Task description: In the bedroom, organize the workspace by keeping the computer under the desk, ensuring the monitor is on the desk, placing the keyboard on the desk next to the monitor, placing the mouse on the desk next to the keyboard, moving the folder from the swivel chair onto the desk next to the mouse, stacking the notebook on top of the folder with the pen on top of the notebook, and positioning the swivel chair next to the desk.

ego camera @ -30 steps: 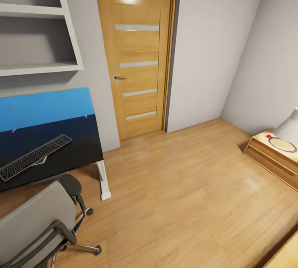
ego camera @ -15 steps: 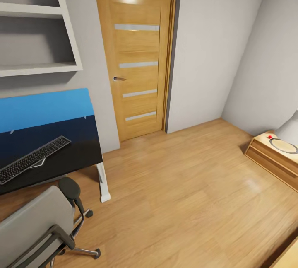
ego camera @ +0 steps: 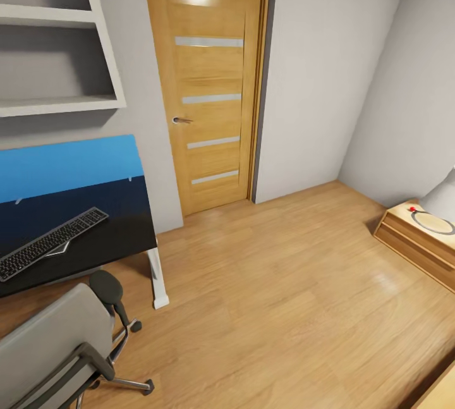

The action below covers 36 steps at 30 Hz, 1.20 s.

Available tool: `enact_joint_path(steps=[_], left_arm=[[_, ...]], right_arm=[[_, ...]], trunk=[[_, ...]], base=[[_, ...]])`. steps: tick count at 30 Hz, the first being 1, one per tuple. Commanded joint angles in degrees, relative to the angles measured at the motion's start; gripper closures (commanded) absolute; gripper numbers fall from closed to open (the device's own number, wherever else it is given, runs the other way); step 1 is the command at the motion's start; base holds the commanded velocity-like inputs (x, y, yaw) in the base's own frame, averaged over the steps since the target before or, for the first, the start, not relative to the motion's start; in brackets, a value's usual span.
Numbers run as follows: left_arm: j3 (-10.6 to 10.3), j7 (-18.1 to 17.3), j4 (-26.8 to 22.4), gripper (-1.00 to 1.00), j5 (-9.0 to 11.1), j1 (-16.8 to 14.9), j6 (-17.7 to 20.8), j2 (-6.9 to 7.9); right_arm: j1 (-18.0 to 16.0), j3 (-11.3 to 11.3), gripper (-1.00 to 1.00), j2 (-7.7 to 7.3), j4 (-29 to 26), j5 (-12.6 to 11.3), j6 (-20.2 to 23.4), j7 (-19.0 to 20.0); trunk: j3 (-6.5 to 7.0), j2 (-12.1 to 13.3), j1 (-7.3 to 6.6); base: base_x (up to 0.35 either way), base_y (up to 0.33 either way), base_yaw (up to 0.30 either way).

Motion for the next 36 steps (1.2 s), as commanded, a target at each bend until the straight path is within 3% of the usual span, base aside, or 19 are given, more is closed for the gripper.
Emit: enact_joint_path(steps=[1, 15, 36], left_arm=[[-0.1, 0.0, 0.0, -1.00, 0.3, 0.0, -0.2, 0.00], [-0.1, 0.0, 0.1, -1.00, 0.3, 0.0, -0.1, 0.00], [-0.1, -0.1, 0.1, -1.00, 0.3, 0.0, -0.1, 0.00]], right_arm=[[-0.1, 0.1, -1.00, 0.01, 0.1, 0.0, -0.2, -0.2], [0.0, 0.1, -1.00, 0.01, 0.1, 0.1, -0.3, -0.1], [-0.1, 0.1, -1.00, -0.06, 0.1, 0.2, -0.4, 0.0]], trunk=[[-0.09, -0.1, 0.02], [0.01, -0.1, 0.02], [1.04, -0.1, 0.02]], base=[[0.000, 0.000, 0.000], [0.000, 0.000, -0.023], [0.000, 0.069, -0.196]])
